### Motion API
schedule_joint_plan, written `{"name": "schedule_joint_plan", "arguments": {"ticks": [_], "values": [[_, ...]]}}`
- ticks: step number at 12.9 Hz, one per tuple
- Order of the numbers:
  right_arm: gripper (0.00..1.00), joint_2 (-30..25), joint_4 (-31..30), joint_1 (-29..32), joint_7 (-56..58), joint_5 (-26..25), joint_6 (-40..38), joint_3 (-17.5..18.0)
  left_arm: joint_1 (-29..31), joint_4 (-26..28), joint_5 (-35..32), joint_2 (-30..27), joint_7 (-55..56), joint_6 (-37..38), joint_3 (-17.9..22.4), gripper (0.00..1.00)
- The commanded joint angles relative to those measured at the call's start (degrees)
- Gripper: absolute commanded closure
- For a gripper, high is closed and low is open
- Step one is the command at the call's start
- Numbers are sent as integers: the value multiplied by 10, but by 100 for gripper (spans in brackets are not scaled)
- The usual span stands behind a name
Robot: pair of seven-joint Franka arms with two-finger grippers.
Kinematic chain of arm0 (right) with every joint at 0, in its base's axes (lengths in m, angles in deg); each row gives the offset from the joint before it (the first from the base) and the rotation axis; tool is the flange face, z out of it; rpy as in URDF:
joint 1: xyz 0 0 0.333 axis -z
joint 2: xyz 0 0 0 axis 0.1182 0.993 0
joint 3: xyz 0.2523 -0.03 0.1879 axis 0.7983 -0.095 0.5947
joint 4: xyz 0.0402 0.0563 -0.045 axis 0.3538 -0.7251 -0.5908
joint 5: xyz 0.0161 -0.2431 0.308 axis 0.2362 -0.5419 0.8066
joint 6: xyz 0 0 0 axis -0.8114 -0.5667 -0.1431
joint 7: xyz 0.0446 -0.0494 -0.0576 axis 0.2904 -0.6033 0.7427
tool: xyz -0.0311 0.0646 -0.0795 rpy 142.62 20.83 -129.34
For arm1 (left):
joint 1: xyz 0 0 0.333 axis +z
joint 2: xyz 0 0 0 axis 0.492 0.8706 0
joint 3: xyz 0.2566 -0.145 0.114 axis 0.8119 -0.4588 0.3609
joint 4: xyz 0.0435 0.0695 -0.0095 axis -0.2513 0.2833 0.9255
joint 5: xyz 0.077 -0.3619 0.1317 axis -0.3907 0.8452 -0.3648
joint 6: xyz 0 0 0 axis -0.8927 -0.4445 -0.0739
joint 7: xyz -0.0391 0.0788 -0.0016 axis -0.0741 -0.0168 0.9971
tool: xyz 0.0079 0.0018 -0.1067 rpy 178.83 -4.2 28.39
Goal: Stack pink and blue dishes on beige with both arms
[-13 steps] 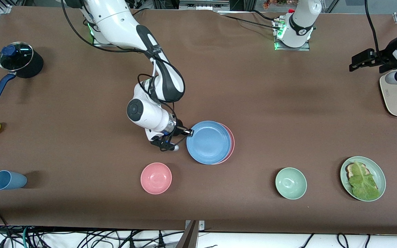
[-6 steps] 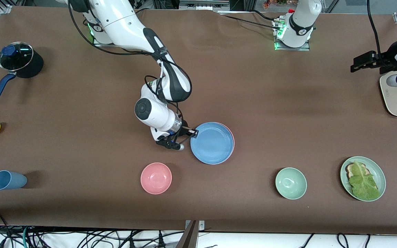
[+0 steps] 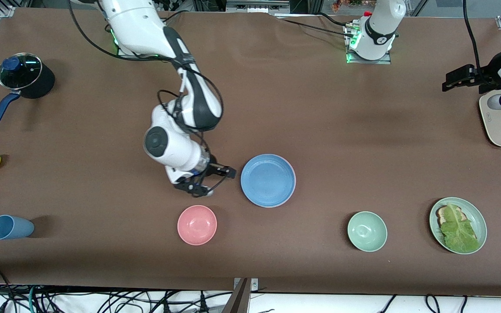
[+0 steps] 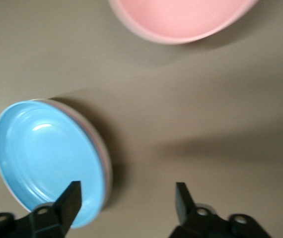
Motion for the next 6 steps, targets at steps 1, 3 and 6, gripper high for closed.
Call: {"name": "schedule_joint_plan", "arguments": {"ticks": [1, 3, 6], "values": [[0, -58, -9, -1, 5, -59, -120, -70, 3, -3, 14, 1, -13, -1, 2, 0], [0, -90, -8, -2, 25, -105, -189, -117, 3, -3, 14, 2, -13, -1, 2, 0], [0, -122, -3, 0, 203, -136, -274, -216, 3, -5, 18, 2, -13, -1, 2, 0]]}}
